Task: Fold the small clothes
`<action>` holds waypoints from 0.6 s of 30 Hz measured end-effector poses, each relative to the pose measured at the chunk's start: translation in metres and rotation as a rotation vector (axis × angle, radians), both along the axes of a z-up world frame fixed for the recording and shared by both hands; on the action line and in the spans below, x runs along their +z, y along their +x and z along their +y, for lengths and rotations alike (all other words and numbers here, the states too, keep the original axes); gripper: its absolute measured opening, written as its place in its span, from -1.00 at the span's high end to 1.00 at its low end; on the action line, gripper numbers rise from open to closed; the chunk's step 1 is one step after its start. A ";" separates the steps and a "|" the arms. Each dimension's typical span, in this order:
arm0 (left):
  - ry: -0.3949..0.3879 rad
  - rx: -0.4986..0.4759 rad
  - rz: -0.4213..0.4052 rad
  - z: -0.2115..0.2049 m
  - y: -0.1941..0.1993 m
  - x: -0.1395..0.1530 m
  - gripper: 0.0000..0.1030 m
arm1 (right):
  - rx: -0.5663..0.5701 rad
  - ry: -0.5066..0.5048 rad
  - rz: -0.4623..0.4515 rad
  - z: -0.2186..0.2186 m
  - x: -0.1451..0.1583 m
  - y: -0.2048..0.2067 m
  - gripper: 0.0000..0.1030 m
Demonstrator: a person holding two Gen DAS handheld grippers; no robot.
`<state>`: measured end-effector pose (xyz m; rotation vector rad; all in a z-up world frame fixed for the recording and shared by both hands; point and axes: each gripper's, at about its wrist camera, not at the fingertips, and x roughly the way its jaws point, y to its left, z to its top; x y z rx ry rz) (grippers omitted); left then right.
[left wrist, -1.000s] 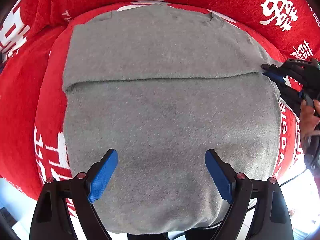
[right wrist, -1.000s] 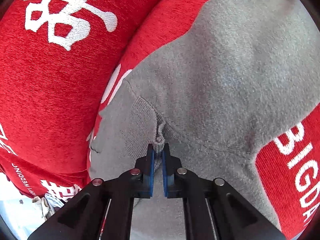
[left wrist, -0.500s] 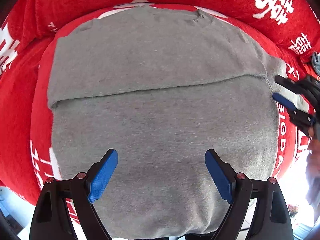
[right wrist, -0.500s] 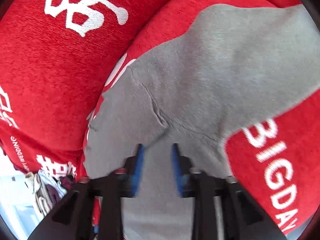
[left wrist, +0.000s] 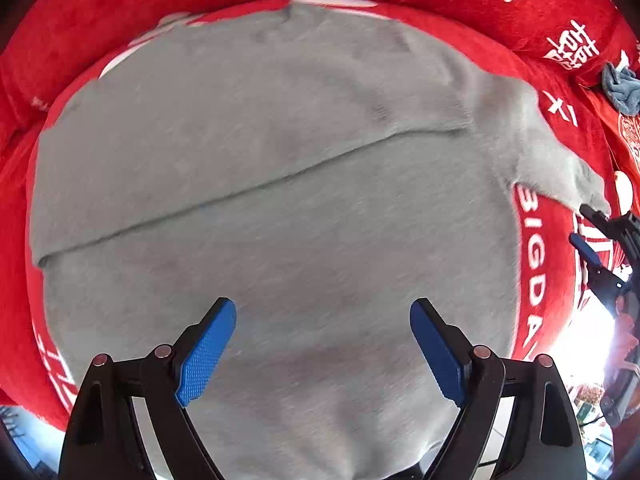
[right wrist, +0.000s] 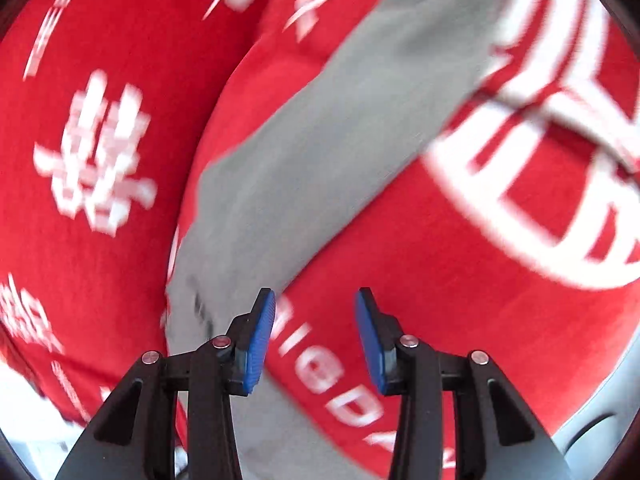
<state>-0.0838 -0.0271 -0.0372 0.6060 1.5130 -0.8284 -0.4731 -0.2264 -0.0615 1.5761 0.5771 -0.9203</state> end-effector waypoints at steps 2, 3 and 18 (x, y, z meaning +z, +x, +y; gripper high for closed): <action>-0.016 -0.002 -0.013 -0.013 -0.005 0.002 -0.74 | -0.083 -0.013 -0.003 -0.012 -0.006 -0.021 0.12; -0.029 -0.005 -0.024 -0.023 -0.010 0.003 -0.74 | -0.125 -0.017 -0.007 -0.019 -0.010 -0.033 0.12; -0.057 -0.018 -0.063 -0.077 -0.035 -0.001 -0.74 | -0.441 0.050 -0.256 -0.071 -0.055 -0.081 0.12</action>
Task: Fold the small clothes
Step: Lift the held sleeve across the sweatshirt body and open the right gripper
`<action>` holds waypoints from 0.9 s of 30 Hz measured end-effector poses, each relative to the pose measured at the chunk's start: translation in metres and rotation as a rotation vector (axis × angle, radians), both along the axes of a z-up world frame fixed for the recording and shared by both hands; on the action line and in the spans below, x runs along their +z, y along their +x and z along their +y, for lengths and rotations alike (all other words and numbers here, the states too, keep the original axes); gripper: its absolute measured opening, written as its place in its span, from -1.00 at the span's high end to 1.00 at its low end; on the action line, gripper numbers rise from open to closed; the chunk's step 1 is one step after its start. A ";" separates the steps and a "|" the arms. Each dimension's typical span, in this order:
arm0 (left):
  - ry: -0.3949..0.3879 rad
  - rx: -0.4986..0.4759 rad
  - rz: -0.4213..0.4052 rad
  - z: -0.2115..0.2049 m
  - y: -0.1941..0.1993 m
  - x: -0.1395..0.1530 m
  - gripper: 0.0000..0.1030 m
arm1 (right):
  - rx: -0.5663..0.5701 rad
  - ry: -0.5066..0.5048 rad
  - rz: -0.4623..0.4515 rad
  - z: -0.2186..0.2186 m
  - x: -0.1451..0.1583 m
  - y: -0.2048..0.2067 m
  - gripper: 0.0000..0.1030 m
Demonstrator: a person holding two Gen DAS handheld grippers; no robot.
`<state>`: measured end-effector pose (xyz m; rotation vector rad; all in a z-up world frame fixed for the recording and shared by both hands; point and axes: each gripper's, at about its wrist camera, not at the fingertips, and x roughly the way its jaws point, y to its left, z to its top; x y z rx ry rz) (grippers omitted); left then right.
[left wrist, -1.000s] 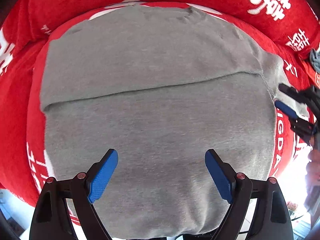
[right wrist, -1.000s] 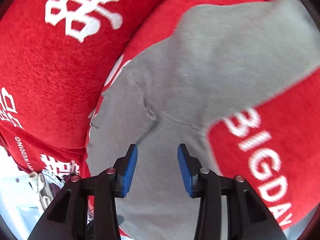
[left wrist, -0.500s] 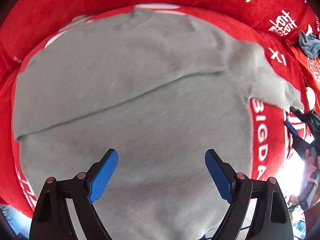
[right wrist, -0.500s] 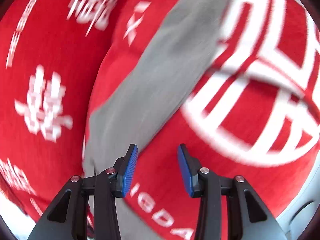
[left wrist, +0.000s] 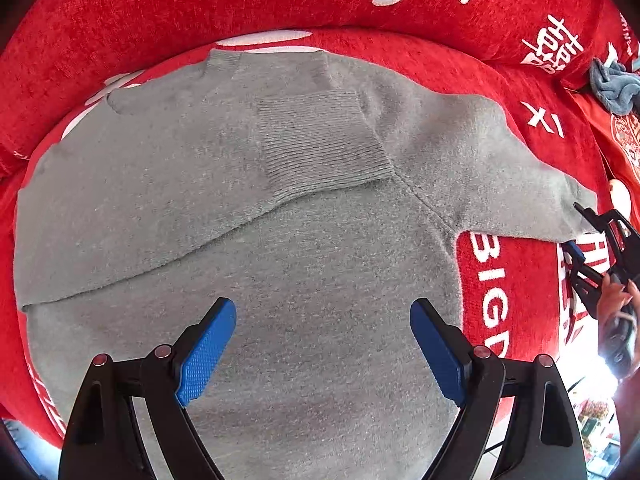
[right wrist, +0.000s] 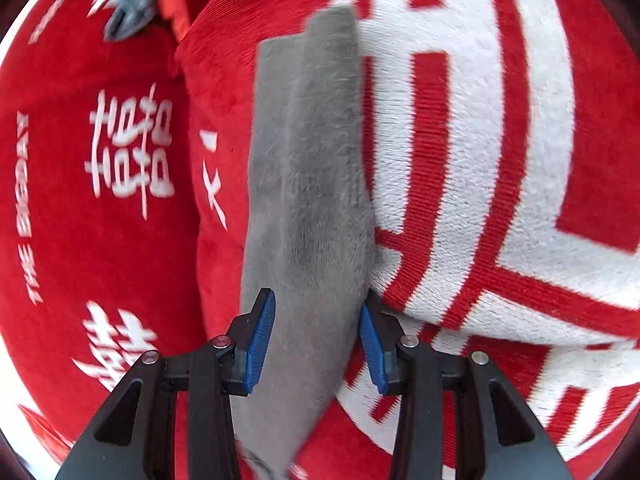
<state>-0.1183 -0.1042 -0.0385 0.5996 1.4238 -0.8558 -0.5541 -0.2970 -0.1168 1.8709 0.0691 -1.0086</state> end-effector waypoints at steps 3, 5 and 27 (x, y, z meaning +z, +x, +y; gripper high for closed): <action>0.001 0.001 -0.009 0.018 0.011 0.005 -0.74 | -0.029 -0.001 -0.108 0.000 -0.003 0.004 0.77; 0.002 0.007 -0.018 0.026 0.017 0.007 -0.74 | -0.021 -0.038 -0.156 -0.003 0.003 0.010 0.85; 0.000 0.320 -0.099 0.179 0.141 0.020 -0.74 | 1.207 -0.404 -0.144 0.133 0.107 0.416 0.85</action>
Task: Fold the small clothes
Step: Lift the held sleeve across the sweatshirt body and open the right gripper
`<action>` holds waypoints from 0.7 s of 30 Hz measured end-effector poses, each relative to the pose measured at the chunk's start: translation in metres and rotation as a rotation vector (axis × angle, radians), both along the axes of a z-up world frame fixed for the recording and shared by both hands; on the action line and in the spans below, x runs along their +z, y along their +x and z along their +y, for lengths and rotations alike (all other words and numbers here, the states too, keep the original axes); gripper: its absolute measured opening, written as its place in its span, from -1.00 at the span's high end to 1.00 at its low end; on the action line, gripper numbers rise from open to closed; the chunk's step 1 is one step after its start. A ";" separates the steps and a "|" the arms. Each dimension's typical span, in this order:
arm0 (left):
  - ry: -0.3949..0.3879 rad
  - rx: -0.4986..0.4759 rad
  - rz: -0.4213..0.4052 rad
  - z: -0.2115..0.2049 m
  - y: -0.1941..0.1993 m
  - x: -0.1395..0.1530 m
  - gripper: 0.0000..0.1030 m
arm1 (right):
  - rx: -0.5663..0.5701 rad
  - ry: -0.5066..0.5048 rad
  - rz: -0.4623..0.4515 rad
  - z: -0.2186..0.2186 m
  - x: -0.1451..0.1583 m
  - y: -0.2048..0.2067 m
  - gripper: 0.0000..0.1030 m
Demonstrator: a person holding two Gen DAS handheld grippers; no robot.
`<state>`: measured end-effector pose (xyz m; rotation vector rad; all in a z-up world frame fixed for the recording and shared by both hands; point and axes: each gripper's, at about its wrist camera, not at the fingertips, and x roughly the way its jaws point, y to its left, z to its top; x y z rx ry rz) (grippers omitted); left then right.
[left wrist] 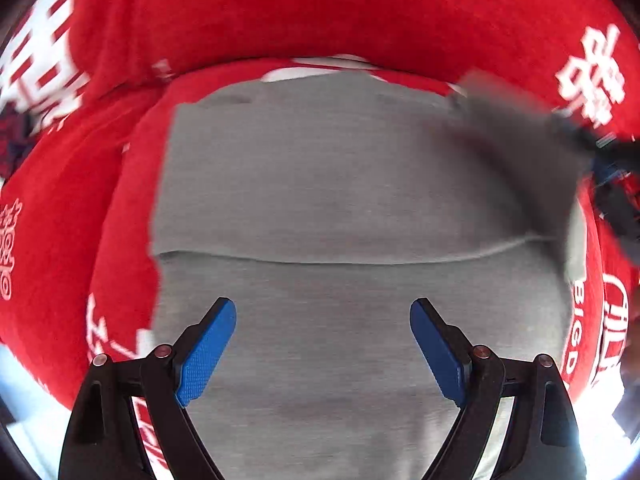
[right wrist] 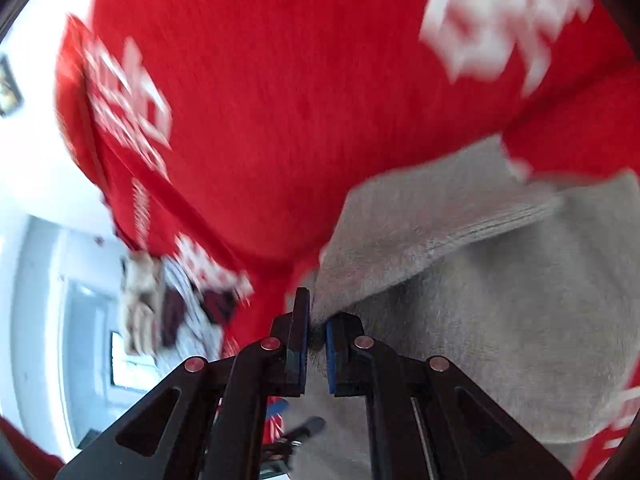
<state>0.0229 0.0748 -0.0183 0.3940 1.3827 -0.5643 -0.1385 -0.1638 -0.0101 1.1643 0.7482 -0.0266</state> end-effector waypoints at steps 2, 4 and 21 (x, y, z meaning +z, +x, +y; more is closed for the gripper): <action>0.003 0.022 -0.001 0.015 0.007 -0.001 -0.74 | 0.051 -0.029 0.117 0.024 -0.026 0.022 0.78; 0.007 0.040 0.008 0.029 0.011 -0.004 -0.74 | 0.090 -0.049 0.245 0.042 -0.048 0.032 0.77; -0.029 0.133 0.034 0.096 0.037 -0.007 -0.74 | 0.082 -0.409 0.196 0.068 0.026 0.093 0.88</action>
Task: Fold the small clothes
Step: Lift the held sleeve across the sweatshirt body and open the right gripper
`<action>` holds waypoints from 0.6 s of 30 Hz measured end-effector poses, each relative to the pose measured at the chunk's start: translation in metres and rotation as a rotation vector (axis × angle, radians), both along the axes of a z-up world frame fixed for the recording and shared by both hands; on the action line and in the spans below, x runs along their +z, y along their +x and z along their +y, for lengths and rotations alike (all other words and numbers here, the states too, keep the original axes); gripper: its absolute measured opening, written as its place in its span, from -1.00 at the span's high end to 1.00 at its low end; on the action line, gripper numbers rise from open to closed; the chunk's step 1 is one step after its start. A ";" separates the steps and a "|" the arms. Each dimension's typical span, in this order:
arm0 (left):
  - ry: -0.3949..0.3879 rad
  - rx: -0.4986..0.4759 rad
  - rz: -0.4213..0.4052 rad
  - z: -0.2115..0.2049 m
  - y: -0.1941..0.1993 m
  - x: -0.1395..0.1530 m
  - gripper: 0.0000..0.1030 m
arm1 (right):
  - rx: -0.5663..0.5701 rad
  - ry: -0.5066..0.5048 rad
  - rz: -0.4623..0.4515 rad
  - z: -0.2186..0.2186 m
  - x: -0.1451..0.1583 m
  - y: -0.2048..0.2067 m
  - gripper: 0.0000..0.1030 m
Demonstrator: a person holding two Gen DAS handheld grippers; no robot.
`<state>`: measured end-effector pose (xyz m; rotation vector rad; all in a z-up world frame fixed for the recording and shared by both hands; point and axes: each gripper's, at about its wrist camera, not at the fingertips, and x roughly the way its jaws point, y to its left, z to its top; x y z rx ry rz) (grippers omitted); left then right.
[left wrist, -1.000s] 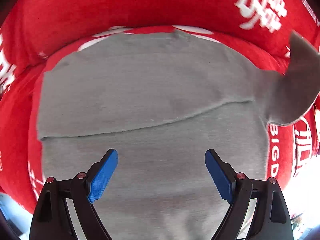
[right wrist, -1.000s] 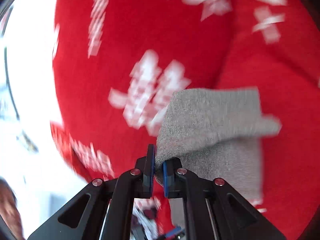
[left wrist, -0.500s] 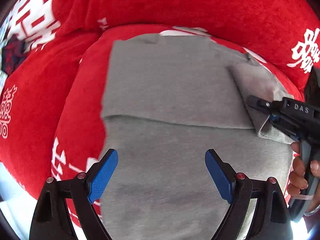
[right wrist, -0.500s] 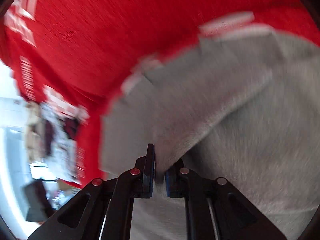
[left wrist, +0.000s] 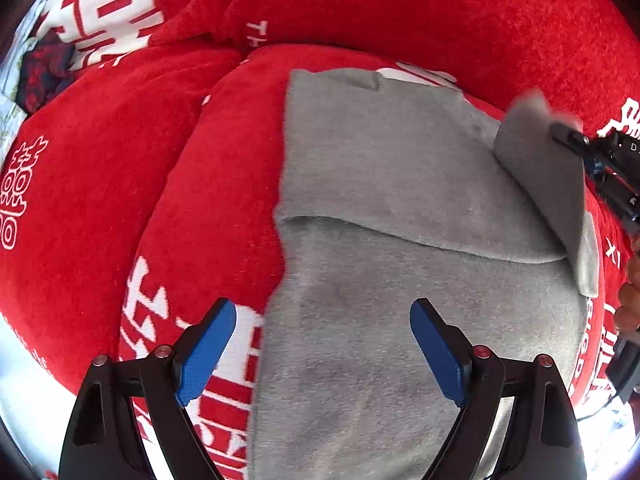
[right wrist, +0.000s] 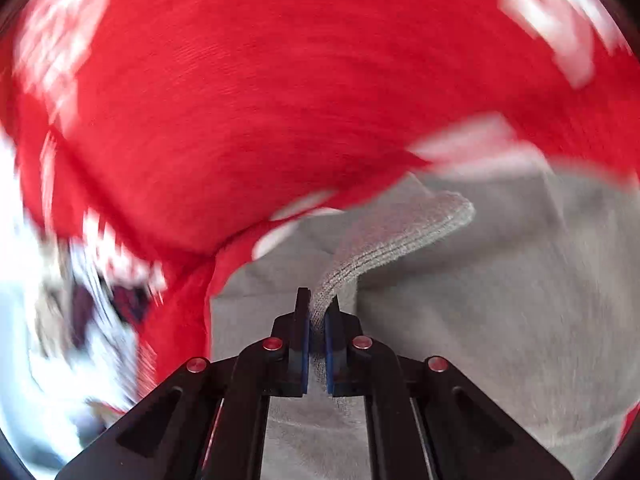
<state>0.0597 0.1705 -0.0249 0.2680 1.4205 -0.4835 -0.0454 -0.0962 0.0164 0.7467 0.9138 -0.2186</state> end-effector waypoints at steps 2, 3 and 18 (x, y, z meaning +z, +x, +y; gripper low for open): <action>0.021 0.015 0.009 0.007 0.004 -0.003 -0.74 | 0.139 -0.116 0.046 0.034 -0.001 0.018 0.87; 0.027 0.024 0.013 0.011 0.005 -0.004 -0.74 | 0.211 -0.153 0.078 0.052 -0.008 0.024 0.85; -0.224 -0.002 0.130 -0.028 0.038 0.007 -0.74 | 0.109 0.057 0.268 0.032 -0.036 -0.074 0.21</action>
